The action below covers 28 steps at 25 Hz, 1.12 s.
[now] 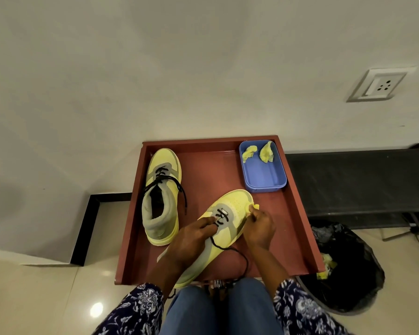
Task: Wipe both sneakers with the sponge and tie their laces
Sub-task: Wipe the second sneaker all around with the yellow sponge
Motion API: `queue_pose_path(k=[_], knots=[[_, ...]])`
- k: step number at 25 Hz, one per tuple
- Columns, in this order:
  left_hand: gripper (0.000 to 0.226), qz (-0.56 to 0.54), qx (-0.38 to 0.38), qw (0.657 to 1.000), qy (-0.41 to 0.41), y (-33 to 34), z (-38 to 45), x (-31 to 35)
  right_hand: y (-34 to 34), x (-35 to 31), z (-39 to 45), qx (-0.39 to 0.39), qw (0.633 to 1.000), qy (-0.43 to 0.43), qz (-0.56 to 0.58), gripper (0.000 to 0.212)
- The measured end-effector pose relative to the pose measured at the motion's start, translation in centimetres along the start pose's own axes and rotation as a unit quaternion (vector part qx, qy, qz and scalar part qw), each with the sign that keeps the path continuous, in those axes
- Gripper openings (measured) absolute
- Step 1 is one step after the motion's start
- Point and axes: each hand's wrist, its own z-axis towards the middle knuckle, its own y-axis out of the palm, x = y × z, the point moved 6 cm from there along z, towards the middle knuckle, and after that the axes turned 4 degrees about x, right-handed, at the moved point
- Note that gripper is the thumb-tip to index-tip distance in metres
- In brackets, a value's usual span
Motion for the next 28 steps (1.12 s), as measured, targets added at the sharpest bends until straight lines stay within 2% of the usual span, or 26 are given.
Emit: queue_pose_path(k=[9, 17, 21, 24, 28], knots=[[0.023, 0.006, 0.015, 1.0, 0.008, -0.1, 0.0, 0.0, 1.3, 1.7, -6.3, -0.004, 0.997, 0.058, 0.044, 0.028], [0.022, -0.002, 0.015, 1.0, 0.003, 0.0, 0.0, -0.1, 0.4, -0.1, -0.2, 0.0, 0.999, 0.041, -0.01, 0.03], [0.024, -0.004, 0.019, 1.0, 0.008, 0.2, -0.1, -0.1, 0.3, -1.7, 4.0, -0.048, 0.996, -0.007, -0.073, 0.032], [0.038, -0.009, 0.025, 1.0, -0.002, 0.5, -0.3, -0.2, 0.6, -2.1, 4.9, -0.074, 0.99, -0.038, -0.111, 0.034], [0.023, -0.005, 0.021, 1.0, -0.001, 0.5, -0.4, -0.4, 0.4, -0.8, 2.9, -0.04, 0.996, -0.024, -0.077, 0.034]])
